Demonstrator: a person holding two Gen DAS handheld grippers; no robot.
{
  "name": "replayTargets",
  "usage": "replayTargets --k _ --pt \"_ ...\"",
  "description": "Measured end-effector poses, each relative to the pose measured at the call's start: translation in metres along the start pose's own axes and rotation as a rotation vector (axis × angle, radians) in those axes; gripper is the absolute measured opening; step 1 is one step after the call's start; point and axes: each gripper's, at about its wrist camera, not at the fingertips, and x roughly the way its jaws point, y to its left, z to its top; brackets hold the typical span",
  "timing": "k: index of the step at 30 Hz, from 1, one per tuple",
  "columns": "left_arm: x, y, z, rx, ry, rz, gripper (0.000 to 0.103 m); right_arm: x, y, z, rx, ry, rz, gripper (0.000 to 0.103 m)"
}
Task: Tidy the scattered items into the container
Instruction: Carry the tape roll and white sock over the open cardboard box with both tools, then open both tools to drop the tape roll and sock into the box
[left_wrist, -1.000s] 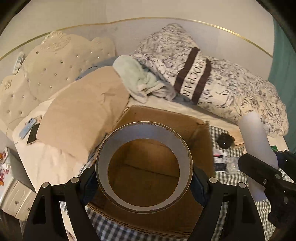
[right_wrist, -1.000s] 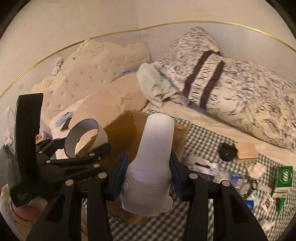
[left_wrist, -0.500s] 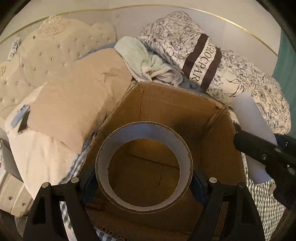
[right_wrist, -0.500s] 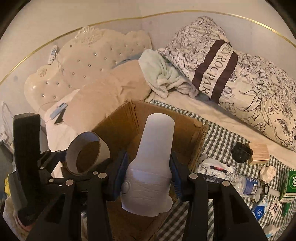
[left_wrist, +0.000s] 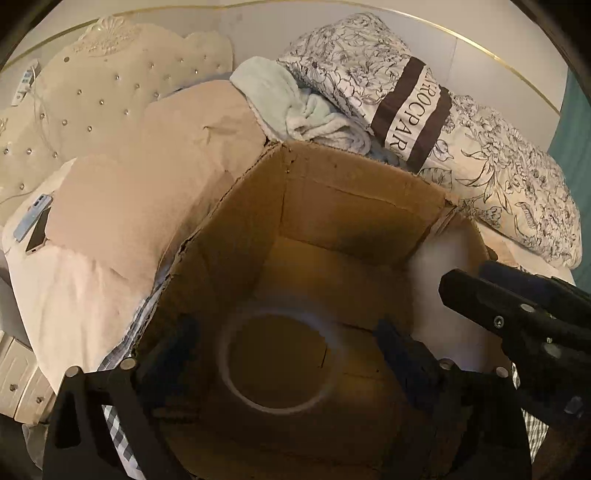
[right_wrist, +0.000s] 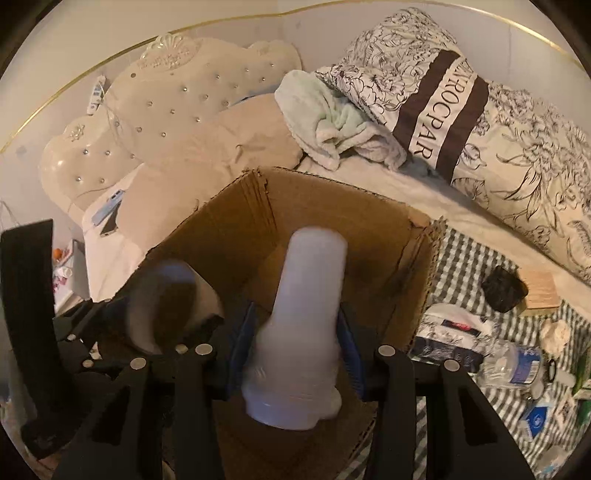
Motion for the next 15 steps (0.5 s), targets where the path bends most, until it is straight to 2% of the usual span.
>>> replayTargets --k 1,2,6,15 --pt "-0.001 -0.001 0.0 0.004 -0.005 0.0 0.103 -0.002 -0.002 0.001 0.019 -0.008 -0.002 0.07" --pt "-0.002 -0.002 0.0 0.01 -0.007 0.0 0.103 -0.004 -0.003 0.001 0.032 -0.02 -0.002 0.074" --pt "-0.002 -0.005 0.0 0.018 0.001 0.001 0.103 -0.014 -0.004 0.003 0.04 -0.055 0.005 0.074" --pt "-0.006 -0.007 -0.001 0.012 0.0 0.001 0.103 -0.021 -0.007 0.0 0.051 -0.053 0.011 0.074"
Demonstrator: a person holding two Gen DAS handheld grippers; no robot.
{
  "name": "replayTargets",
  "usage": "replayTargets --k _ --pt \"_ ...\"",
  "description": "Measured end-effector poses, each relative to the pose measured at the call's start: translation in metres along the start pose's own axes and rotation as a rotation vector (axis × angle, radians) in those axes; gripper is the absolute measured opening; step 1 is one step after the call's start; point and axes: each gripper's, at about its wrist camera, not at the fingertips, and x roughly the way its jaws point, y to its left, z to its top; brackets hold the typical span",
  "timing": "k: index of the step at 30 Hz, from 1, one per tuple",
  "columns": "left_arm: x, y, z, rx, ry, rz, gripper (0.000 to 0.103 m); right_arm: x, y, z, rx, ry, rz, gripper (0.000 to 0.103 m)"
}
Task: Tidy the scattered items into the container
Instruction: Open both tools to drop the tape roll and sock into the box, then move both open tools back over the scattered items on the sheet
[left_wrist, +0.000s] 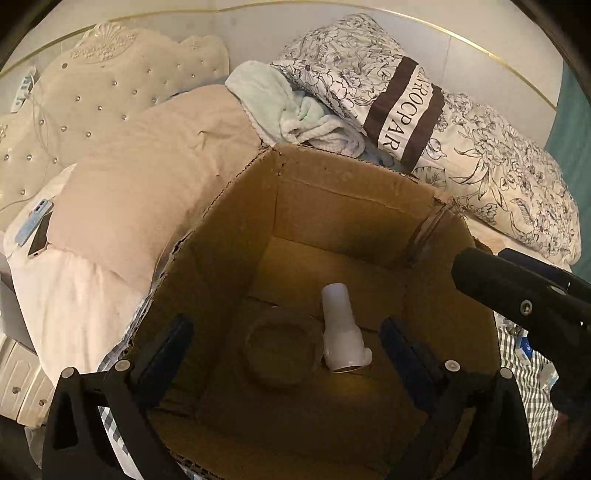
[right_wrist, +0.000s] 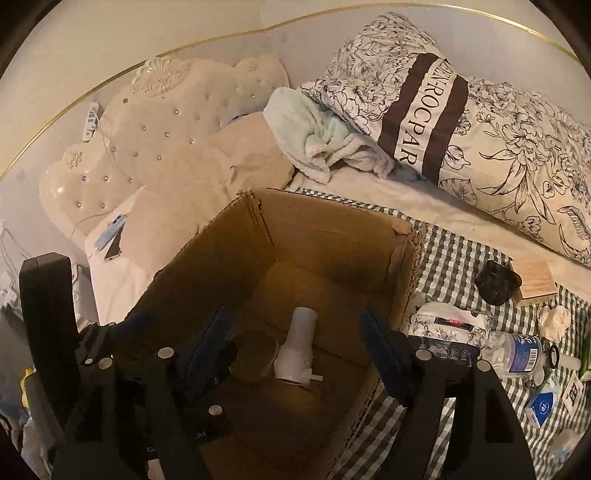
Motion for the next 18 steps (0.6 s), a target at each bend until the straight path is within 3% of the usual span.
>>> replayTargets --k 10,18 --pt "-0.013 -0.007 -0.002 -0.013 -0.013 0.0 0.103 -0.017 -0.008 -0.001 0.017 -0.017 0.001 0.074" --pt "-0.035 -0.034 0.002 -0.005 -0.045 -0.019 0.103 -0.05 -0.024 -0.006 0.036 -0.053 -0.009 0.074"
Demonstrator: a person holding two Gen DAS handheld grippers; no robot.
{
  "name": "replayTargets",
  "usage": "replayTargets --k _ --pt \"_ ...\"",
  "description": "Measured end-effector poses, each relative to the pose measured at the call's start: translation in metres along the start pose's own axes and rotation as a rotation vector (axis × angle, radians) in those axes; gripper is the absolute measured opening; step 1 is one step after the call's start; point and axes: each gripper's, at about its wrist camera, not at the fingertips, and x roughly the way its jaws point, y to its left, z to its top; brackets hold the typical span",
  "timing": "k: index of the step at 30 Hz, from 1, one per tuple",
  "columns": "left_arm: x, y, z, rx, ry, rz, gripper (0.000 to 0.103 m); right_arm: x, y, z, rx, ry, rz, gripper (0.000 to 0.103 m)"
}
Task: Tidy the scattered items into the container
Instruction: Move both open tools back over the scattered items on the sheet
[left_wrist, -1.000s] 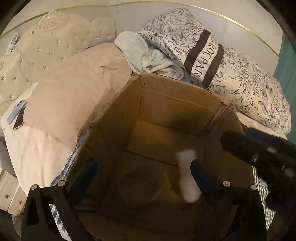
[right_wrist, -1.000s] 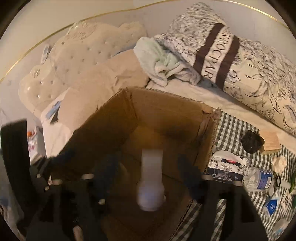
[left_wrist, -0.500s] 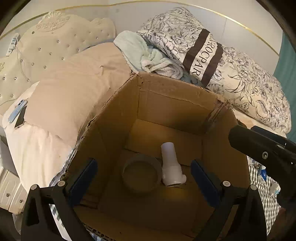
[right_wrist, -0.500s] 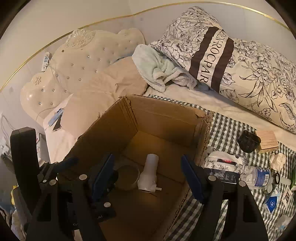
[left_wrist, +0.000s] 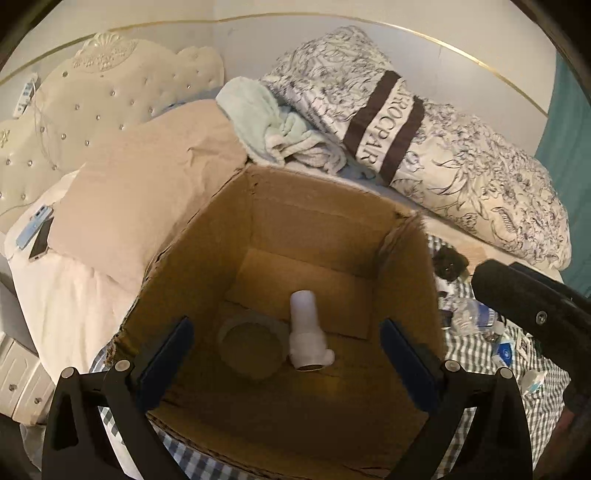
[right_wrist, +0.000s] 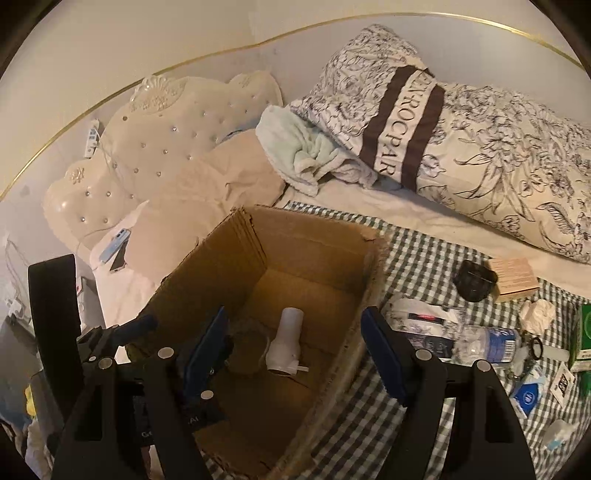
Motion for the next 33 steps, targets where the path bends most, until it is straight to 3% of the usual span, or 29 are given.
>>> replayTargets --k 6,16,25,33 --pt "-0.014 -0.031 0.002 0.016 -0.021 -0.026 0.103 -0.033 -0.024 -0.004 0.018 -0.026 -0.042 0.074" --pt "-0.029 -0.111 -0.001 0.132 -0.04 -0.082 0.103 -0.083 -0.086 -0.019 0.103 -0.071 -0.13 0.074" --pt "-0.015 -0.178 -0.021 0.205 -0.013 -0.127 0.103 -0.11 -0.158 -0.053 0.176 -0.043 -0.222 0.074" --pt "0.012 -0.219 -0.047 0.26 0.049 -0.113 0.103 -0.113 -0.211 -0.087 0.254 -0.004 -0.259 0.074"
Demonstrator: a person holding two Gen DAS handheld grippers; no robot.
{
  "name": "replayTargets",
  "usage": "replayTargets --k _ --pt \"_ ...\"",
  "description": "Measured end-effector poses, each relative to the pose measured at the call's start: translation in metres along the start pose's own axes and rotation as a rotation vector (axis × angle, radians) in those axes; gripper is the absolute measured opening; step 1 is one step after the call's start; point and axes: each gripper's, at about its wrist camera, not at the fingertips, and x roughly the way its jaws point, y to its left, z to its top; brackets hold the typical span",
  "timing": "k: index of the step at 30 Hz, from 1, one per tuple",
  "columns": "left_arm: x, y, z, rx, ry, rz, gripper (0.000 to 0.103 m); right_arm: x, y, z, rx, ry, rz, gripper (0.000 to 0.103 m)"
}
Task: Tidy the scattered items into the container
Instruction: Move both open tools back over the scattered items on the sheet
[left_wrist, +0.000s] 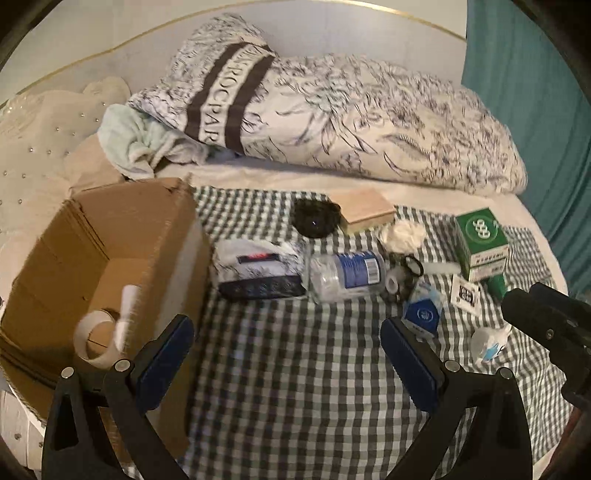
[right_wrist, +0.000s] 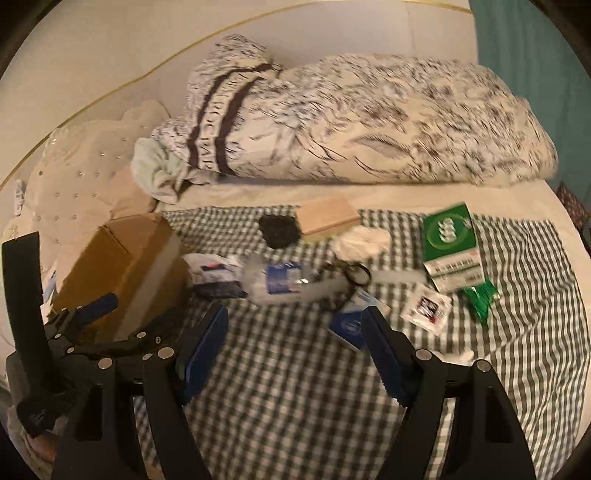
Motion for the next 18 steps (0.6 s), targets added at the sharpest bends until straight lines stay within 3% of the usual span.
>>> replayTargets --k 12,18 --pt "0.03 -0.042 -0.011 0.035 0.029 -0.035 0.103 0.018 -0.053 -0.022 0.073 0.038 -0.037 0.074" --pt "0.053 -0.058 -0.023 0.04 0.062 -0.048 0.103 0.031 -0.085 -0.035 0.094 0.065 -0.099 0.074"
